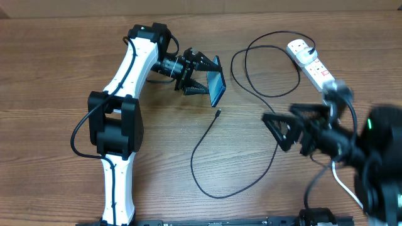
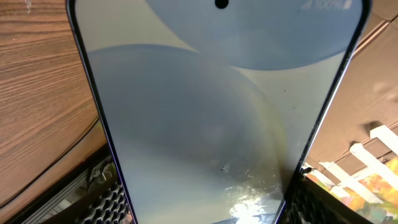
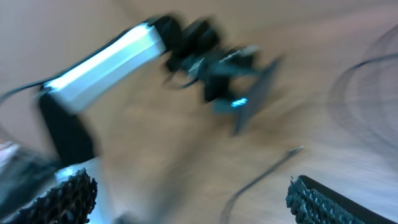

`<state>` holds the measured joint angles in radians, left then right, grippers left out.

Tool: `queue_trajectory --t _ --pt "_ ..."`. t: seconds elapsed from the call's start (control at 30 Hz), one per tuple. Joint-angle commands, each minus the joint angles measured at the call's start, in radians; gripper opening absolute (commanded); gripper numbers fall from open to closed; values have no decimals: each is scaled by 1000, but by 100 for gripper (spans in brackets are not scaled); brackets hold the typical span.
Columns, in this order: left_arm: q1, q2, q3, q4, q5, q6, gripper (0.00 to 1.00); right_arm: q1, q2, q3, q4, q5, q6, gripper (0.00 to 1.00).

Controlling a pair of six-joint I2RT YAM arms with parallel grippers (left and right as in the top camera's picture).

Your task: Plug charger to phone and switch on socket

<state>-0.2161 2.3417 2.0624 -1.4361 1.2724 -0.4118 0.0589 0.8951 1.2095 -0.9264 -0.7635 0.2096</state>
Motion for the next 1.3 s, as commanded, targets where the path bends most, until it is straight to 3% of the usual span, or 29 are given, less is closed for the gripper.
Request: queue_trajectory --t 0.0,0.13,0.33,0.47,0.67,0.97,1.17,1.27 --pt "0 5 29 0 64 14 66 3 121 32 32 -334 -18 100" --pt "0 5 29 0 64 11 67 58 225 32 18 -299 -16 100" --pt "-2 5 29 0 63 6 67 339 309 36 -5 433 243 100" --pt "-3 5 29 0 63 -2 67 505 336 36 53 770 415 99" --pt "-5 5 29 1 71 -29 67 669 387 35 151 1109 532 100" --pt "-20 5 29 0 109 -43 66 727 555 35 214 1337 685 99" --pt "-20 5 29 0 116 -91 66 727 587 35 270 1403 687 89" --pt "-20 5 29 0 116 -91 66 727 587 35 290 1415 683 77"
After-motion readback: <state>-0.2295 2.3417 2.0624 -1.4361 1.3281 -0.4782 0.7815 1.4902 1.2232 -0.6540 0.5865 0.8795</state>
